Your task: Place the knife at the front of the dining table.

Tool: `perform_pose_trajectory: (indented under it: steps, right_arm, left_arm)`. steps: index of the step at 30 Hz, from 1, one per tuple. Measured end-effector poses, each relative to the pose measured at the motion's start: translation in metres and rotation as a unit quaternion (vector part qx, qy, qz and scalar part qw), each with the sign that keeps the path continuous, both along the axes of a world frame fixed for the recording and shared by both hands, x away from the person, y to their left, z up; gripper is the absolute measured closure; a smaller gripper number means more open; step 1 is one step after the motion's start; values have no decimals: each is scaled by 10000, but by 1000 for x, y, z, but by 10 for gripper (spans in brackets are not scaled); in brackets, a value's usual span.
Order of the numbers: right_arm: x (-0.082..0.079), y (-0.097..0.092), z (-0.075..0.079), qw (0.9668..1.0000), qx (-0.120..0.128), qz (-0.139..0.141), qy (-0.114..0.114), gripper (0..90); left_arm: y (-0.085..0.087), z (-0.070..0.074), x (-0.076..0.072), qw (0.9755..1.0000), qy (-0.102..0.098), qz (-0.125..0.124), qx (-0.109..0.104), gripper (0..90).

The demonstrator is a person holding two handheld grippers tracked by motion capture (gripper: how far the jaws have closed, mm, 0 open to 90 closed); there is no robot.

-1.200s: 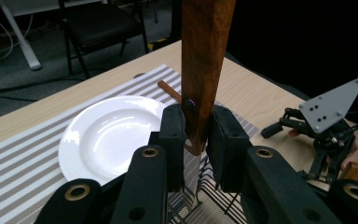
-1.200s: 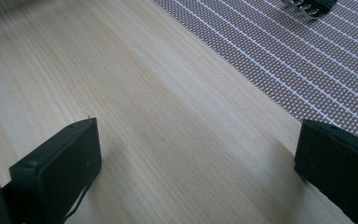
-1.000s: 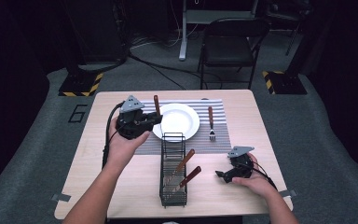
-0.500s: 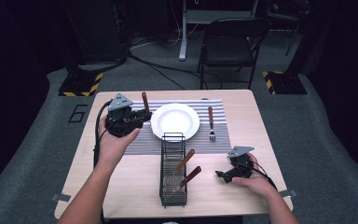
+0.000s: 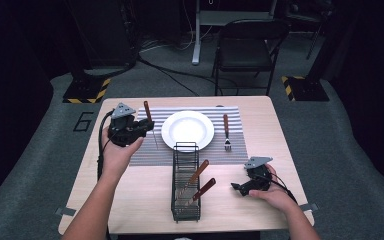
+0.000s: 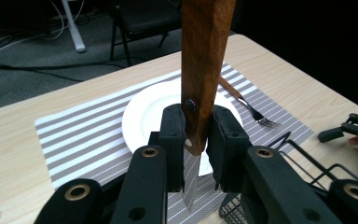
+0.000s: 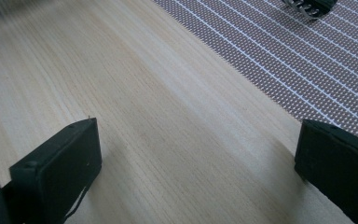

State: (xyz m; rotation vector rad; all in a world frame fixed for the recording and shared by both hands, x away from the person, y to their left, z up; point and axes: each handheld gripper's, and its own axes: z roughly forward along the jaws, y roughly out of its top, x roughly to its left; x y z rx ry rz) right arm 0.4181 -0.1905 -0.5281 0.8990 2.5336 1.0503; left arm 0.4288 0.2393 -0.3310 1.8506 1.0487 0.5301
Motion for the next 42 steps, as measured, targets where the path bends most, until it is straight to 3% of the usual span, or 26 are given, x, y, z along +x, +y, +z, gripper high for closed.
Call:
perform_pose_trajectory:
  steps: [7,22,42]
  right_arm:
    - [0,0,0,10000,0,0,0,0]
    - [0,0,0,10000,-1,0,1,0]
    - [0,0,0,10000,0,-1,0,0]
  left_arm:
    - [8,-13,6,9997,84,210,-92,763]
    - [23,-45,20,9976,401,562,-64,764]
    - [36,-76,32,9936,679,892,115,763]
